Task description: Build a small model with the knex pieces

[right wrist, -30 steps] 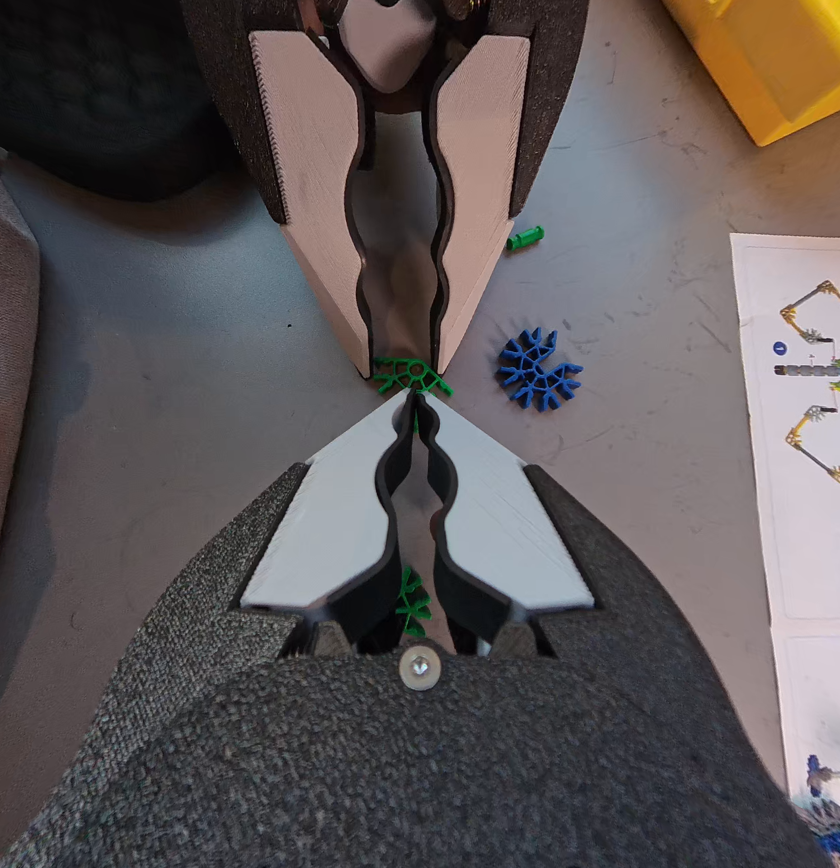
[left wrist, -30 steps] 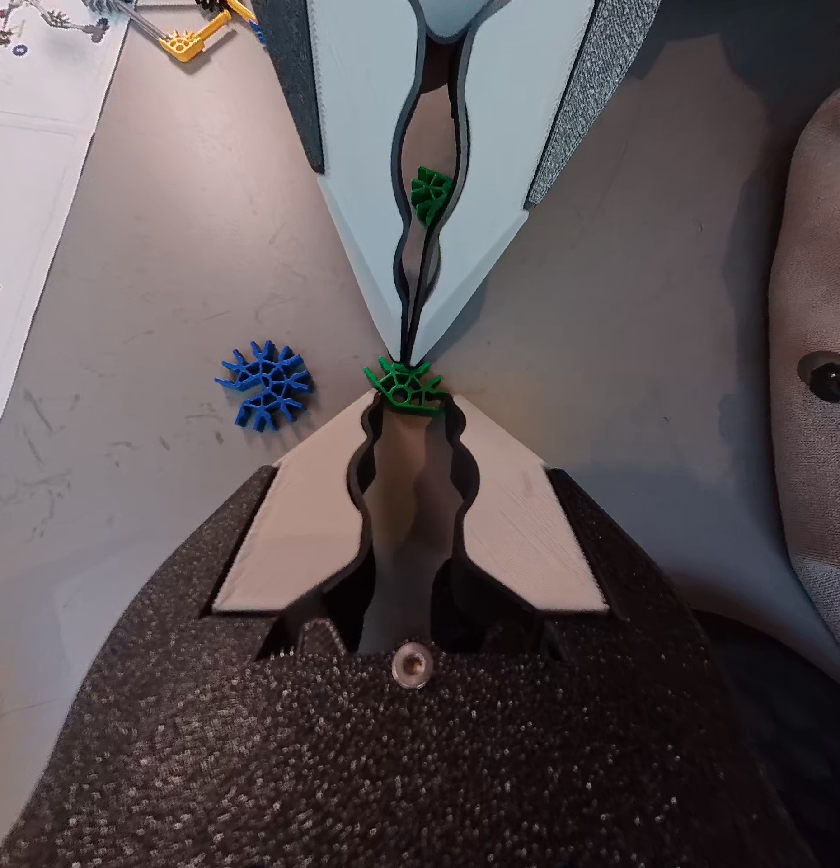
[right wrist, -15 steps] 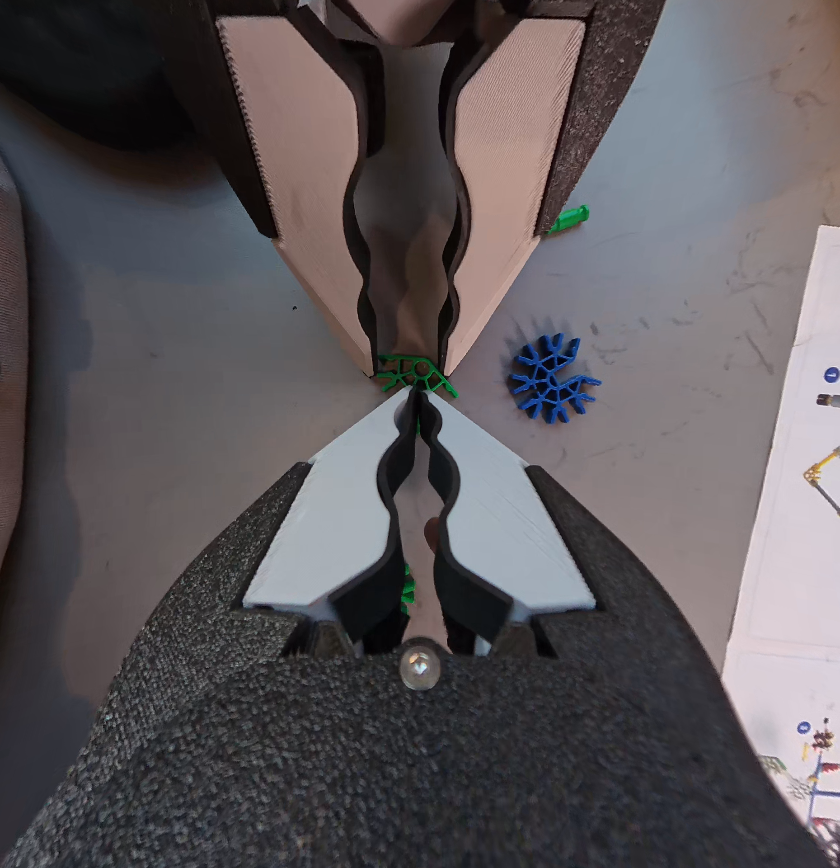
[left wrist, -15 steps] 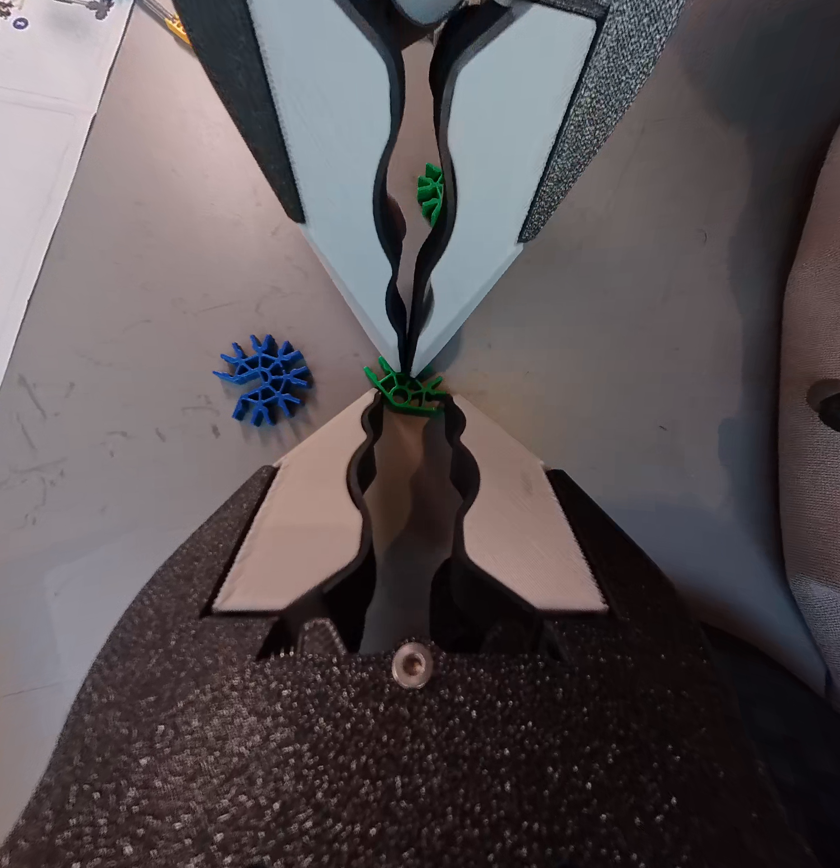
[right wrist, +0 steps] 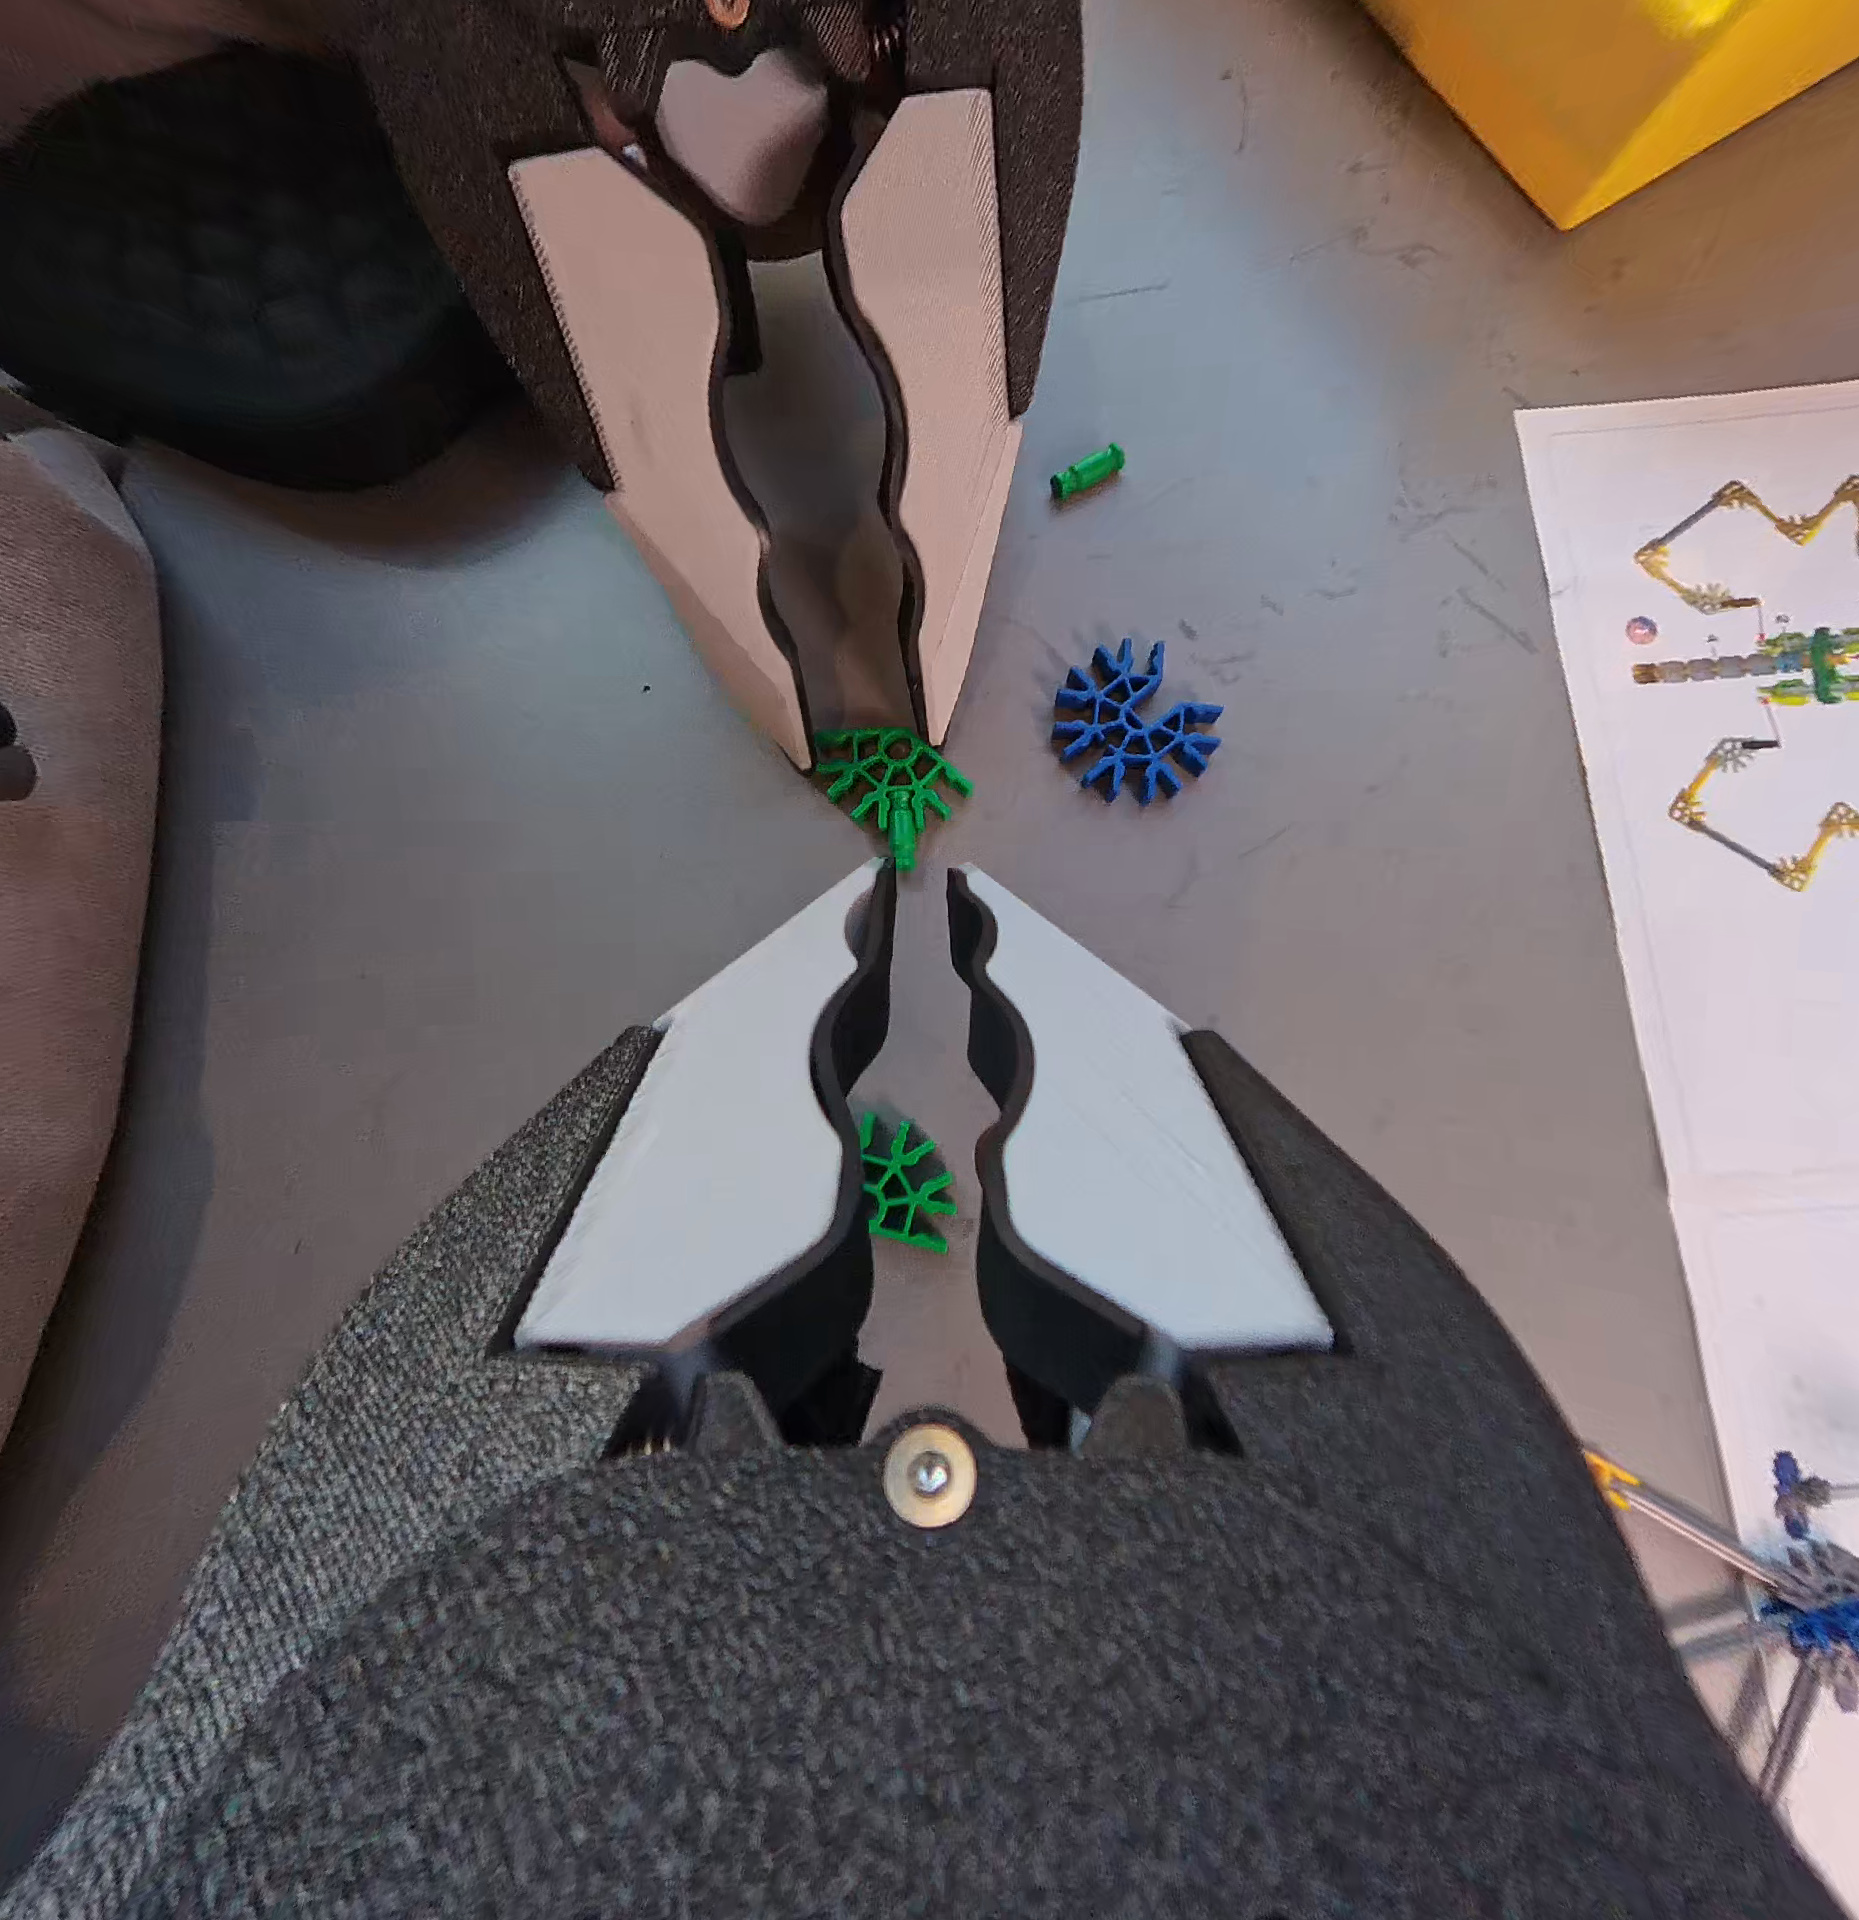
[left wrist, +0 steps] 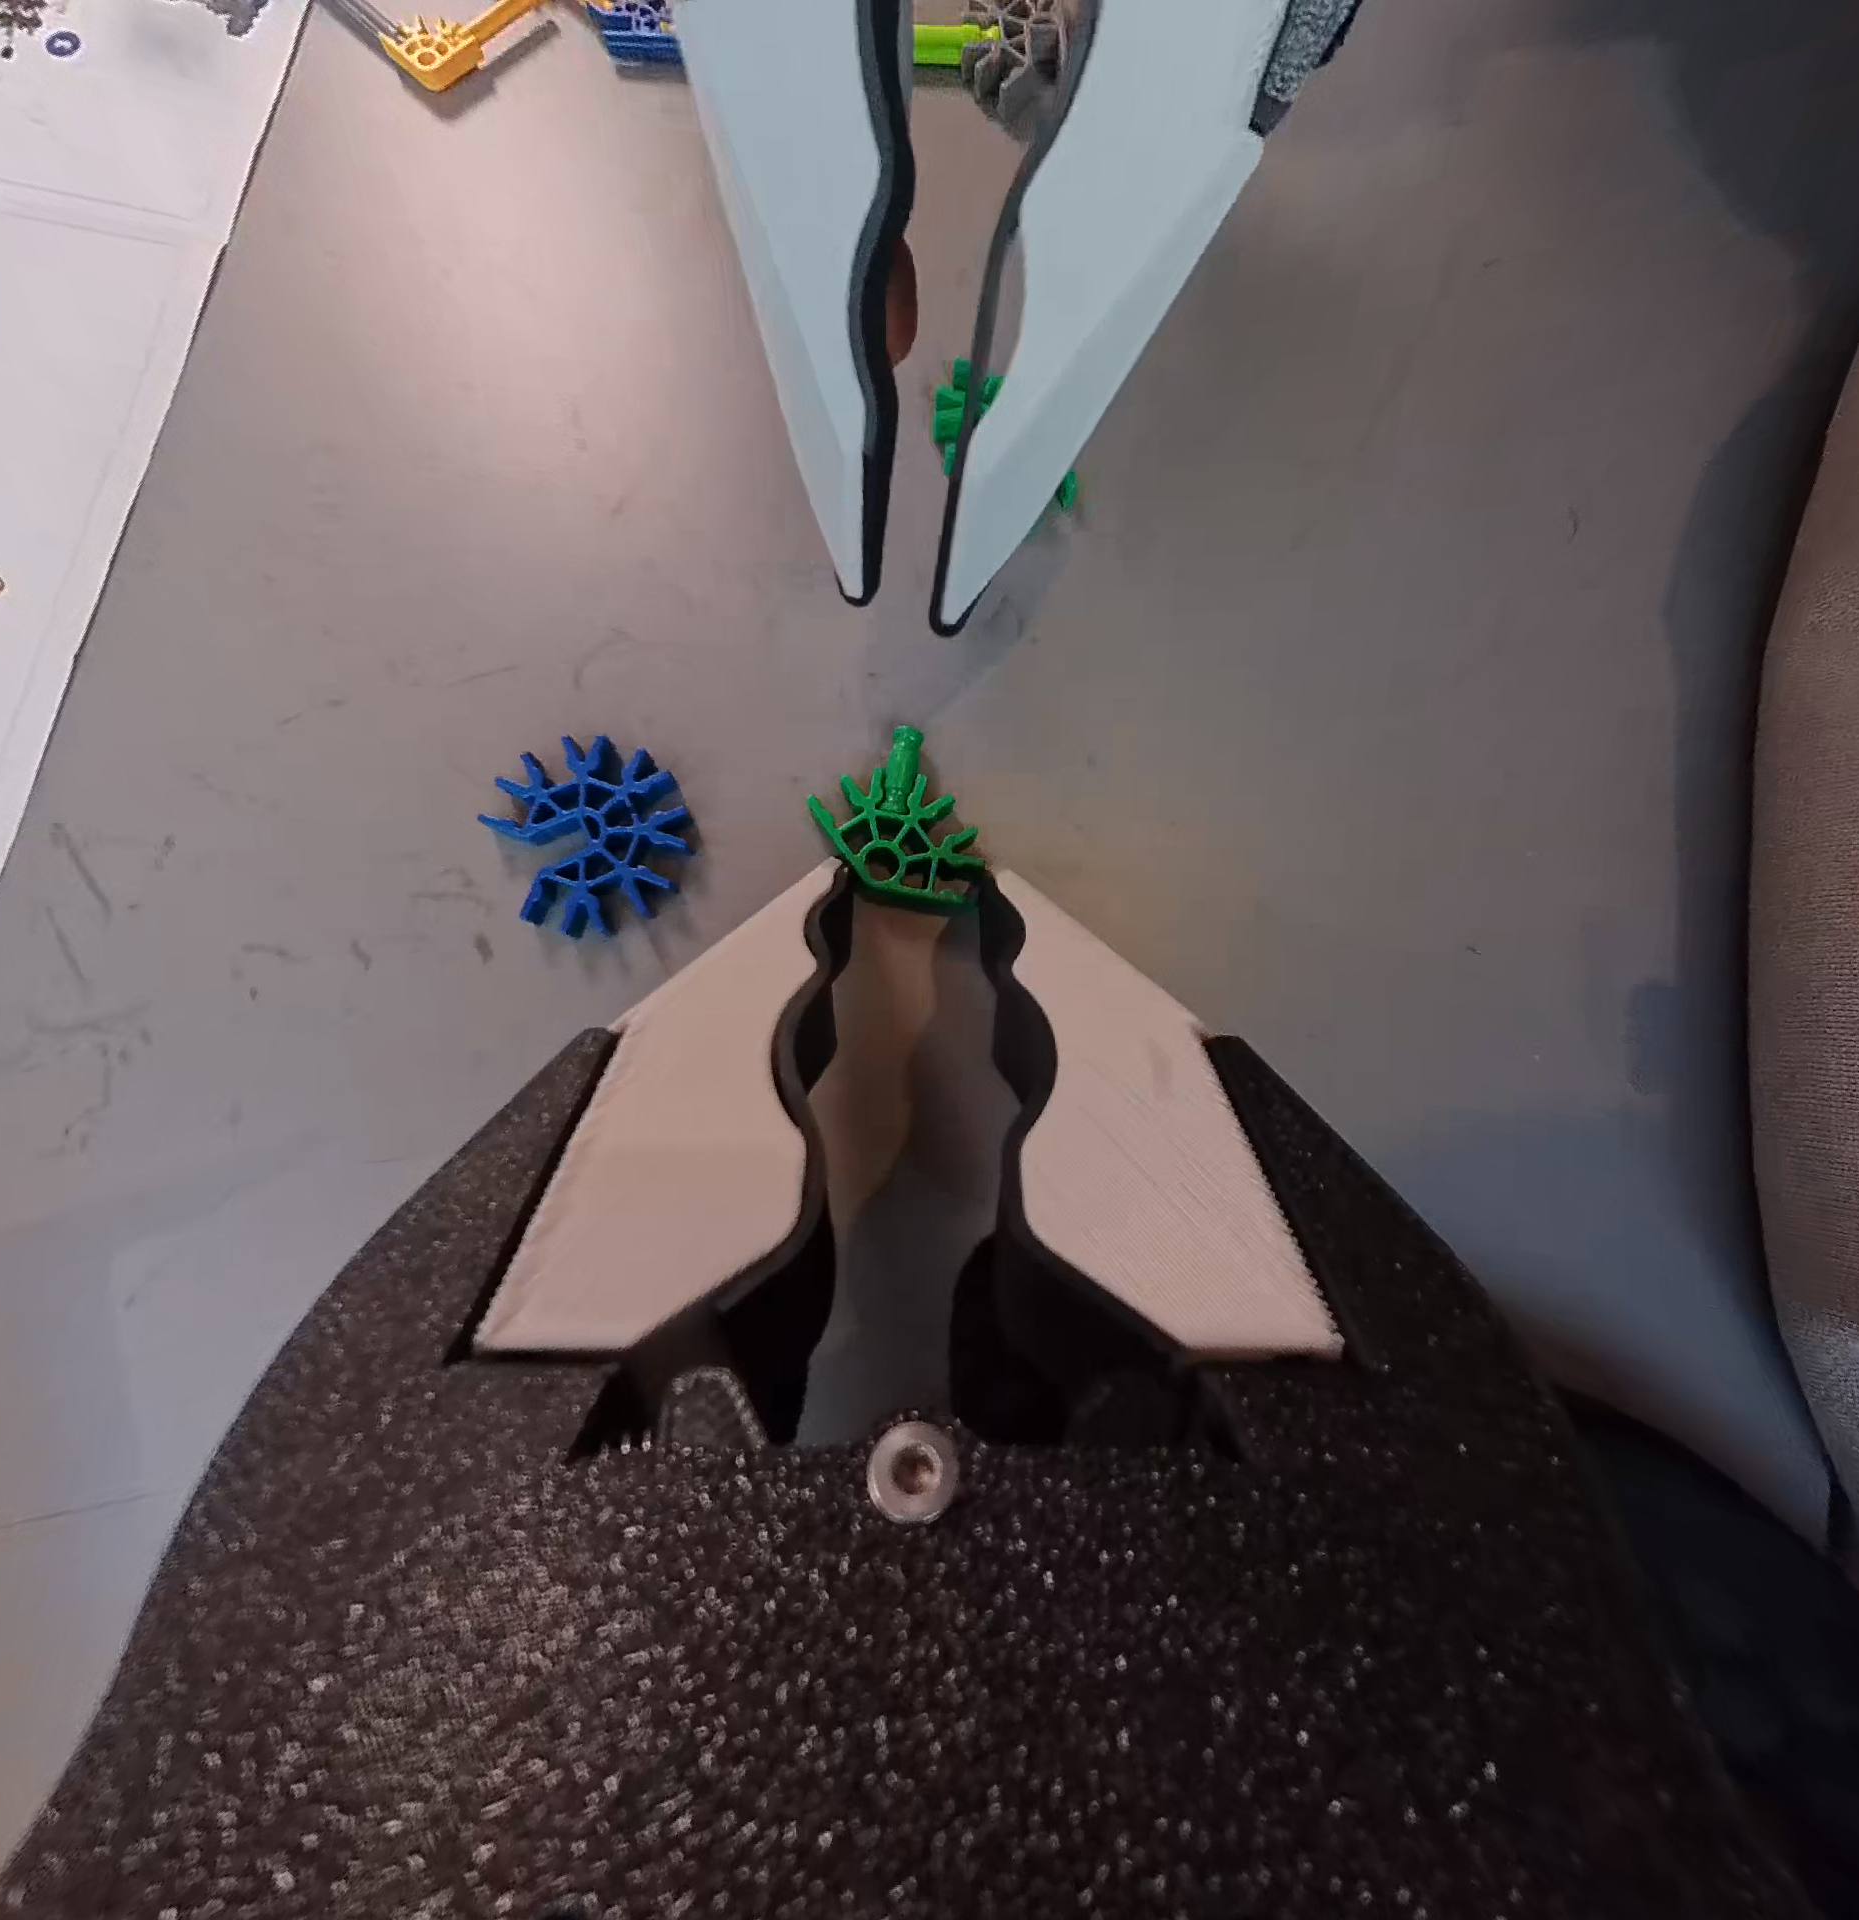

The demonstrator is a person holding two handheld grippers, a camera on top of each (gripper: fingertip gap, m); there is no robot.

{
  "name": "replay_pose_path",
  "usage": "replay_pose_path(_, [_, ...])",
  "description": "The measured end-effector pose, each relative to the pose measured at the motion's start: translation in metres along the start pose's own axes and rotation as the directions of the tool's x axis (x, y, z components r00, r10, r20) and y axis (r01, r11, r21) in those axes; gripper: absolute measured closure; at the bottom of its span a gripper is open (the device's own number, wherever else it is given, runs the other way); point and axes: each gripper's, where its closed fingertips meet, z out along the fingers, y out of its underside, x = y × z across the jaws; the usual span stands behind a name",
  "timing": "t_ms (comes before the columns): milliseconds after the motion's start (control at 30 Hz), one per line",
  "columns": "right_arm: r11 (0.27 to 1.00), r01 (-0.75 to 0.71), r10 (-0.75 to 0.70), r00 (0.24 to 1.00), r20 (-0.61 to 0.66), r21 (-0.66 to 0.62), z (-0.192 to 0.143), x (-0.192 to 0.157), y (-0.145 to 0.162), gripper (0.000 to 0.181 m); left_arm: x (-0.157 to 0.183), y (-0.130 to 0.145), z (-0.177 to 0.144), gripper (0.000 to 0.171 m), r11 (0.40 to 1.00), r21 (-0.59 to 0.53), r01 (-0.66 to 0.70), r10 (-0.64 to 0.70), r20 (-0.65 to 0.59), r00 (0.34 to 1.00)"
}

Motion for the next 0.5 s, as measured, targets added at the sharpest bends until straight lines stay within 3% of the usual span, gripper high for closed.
replay_pose_path(200, [1.0, 0.0, -0.001, 0.999, -0.045, -0.011, -0.016, -0.003, 0.017, 0.169, 0.0, 0.002, -0.004, 0.147, 1.0, 0.004, 0.009, -0.009, -0.009, 1.0])
replay_pose_path(500, [0.992, -0.091, 0.083, 0.992, -0.091, -0.09, -0.039, -0.009, 0.059, 0.144, -0.001, -0.005, -0.021, 0.146, 0.996, 0.079, 0.037, -0.034, -0.047, 0.998])
